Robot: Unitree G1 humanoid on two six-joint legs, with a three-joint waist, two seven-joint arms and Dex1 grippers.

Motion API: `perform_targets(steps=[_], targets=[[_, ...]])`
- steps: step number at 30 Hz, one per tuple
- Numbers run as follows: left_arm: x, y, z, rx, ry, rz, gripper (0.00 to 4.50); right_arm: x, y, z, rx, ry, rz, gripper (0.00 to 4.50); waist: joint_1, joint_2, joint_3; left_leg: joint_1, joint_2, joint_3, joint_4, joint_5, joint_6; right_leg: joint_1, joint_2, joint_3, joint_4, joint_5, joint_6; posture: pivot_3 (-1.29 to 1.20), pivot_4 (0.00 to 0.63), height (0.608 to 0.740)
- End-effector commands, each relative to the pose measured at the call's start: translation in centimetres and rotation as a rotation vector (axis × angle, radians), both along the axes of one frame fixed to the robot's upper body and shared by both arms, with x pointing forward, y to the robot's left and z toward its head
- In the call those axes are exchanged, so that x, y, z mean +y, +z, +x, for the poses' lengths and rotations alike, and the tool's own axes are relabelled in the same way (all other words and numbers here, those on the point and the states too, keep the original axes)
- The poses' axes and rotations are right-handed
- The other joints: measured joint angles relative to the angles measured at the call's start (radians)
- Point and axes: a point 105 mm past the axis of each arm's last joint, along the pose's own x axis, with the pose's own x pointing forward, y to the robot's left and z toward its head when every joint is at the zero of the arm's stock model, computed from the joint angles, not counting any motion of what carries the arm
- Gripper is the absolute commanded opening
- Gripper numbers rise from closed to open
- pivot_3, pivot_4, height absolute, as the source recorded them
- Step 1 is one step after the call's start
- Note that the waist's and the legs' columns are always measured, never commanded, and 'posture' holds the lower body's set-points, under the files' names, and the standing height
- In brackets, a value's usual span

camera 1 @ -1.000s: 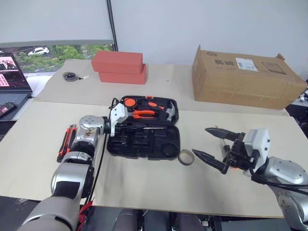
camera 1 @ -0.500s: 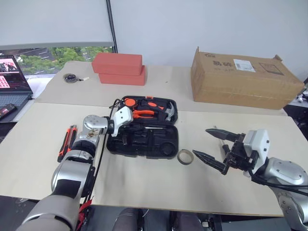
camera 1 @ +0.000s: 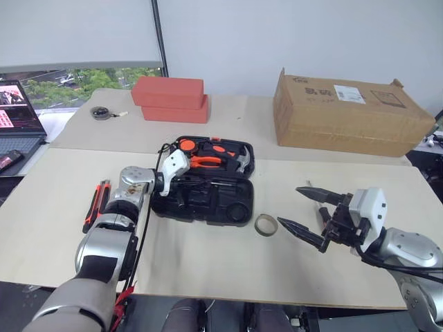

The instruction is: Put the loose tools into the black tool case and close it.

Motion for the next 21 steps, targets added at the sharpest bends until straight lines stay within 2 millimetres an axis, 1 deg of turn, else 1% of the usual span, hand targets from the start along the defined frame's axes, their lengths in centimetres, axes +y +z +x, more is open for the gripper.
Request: perform_targets(steps=[1, 3, 4, 6, 7, 10, 13, 14, 15, 16, 17, 20, 21], targets=[[-0.5, 5.4, 0.2, -0.093, -0.069, -0.196, 0.02, -1.6, -0.1, 0.9, -0.021, -0.127, -0.075, 4.5, 0.0, 0.0, 0.0, -0.001, 0.0, 0.0, 0.0, 0.0, 0.0, -0.001, 0.002, 0.0, 0.0, 0.0, 0.0, 0.0, 0.15, 0.712], [-0.7, 6.6, -0.2, -0.116, -0.117, -0.23, 0.02, -2.9, -0.6, 1.7, -0.003, -0.219, -0.1, 4.5, 0.001, 0.0, 0.0, -0.003, -0.001, 0.001, 0.0, 0.0, 0.002, -0.003, 0.003, 0.001, -0.001, 0.0, 0.0, 0.0, 0.15, 0.712], [-0.7, 7.4, -0.4, -0.119, -0.138, -0.252, 0.26, -3.8, -1.0, 2.2, 0.01, -0.284, -0.121, 4.5, 0.002, 0.0, 0.0, -0.006, -0.001, 0.001, 0.0, 0.003, 0.008, -0.004, 0.003, 0.001, 0.0, 0.0, 0.0, 0.0, 0.15, 0.712], [-0.9, 8.9, -1.1, -0.122, -0.2, -0.285, 0.7, -5.6, -1.9, 2.9, 0.057, -0.402, -0.151, 4.5, 0.004, 0.0, 0.0, -0.008, -0.003, 0.002, 0.0, 0.004, 0.01, -0.007, 0.003, 0.001, 0.0, 0.0, 0.0, 0.0, 0.15, 0.712], [-1.0, 9.5, -1.5, -0.127, -0.23, -0.29, 1.11, -6.3, -2.3, 3.1, 0.087, -0.449, -0.156, 4.5, 0.003, 0.0, 0.0, -0.008, -0.003, 0.002, 0.0, 0.004, 0.01, -0.007, 0.003, 0.002, 0.0, -0.001, 0.0, 0.0, 0.15, 0.712], [-1.2, 10.5, -2.5, -0.123, -0.284, -0.29, 2.18, -7.4, -3.5, 3.1, 0.174, -0.528, -0.174, 4.5, 0.001, 0.0, 0.0, -0.009, -0.003, 0.003, 0.0, 0.004, 0.009, -0.008, 0.003, 0.002, 0.0, -0.001, 0.001, 0.0, 0.15, 0.712], [-1.4, 11.7, -5.0, -0.091, -0.405, -0.24, 3.32, -9.4, -5.7, 2.7, 0.332, -0.673, -0.169, 4.5, -0.003, 0.0, 0.0, -0.009, -0.002, 0.003, 0.0, 0.004, 0.01, -0.008, 0.004, 0.003, 0.0, -0.001, 0.001, 0.0, 0.15, 0.712], [-1.4, 11.7, -5.8, -0.082, -0.444, -0.205, 3.75, -9.7, -6.4, 2.5, 0.387, -0.7, -0.164, 4.5, -0.005, 0.0, 0.0, -0.009, -0.002, 0.003, 0.0, 0.004, 0.009, -0.008, 0.004, 0.003, 0.0, -0.001, 0.001, 0.0, 0.15, 0.712], [-1.4, 11.7, -6.8, -0.071, -0.479, -0.173, 3.91, -9.9, -7.0, 2.2, 0.44, -0.711, -0.157, 4.5, -0.006, 0.0, 0.0, -0.008, -0.002, 0.003, 0.0, 0.004, 0.009, -0.008, 0.005, 0.003, 0.001, -0.001, 0.001, 0.0, 0.15, 0.712], [-1.4, 11.7, -7.6, -0.057, -0.507, -0.147, 4.31, -10.0, -7.3, 2.0, 0.482, -0.725, -0.149, 4.5, -0.007, 0.0, 0.0, -0.008, -0.001, 0.003, 0.0, 0.005, 0.009, -0.009, 0.005, 0.004, 0.001, -0.001, 0.0, 0.0, 0.15, 0.712], [-1.3, 11.6, -8.3, -0.056, -0.533, -0.116, 4.45, -10.3, -7.7, 1.9, 0.513, -0.757, -0.144, 4.5, -0.007, 0.001, 0.0, -0.008, -0.001, 0.002, -0.001, 0.005, 0.008, -0.009, 0.005, 0.004, 0.001, -0.001, 0.0, 0.0, 0.15, 0.712], [-1.2, 11.1, -9.8, -0.054, -0.592, -0.024, 4.45, -10.8, -8.2, 1.9, 0.56, -0.802, -0.151, 4.5, -0.007, 0.001, 0.0, -0.006, 0.0, 0.002, -0.001, 0.003, 0.003, -0.008, 0.005, 0.004, 0.002, -0.002, 0.0, 0.0, 0.15, 0.712], [-1.2, 10.9, -10.2, -0.053, -0.606, 0.002, 4.45, -10.8, -8.2, 2.0, 0.565, -0.809, -0.148, 4.5, -0.007, 0.001, 0.0, -0.005, 0.0, 0.001, -0.001, 0.001, -0.001, -0.007, 0.005, 0.004, 0.002, -0.002, -0.001, 0.0, 0.15, 0.712]])
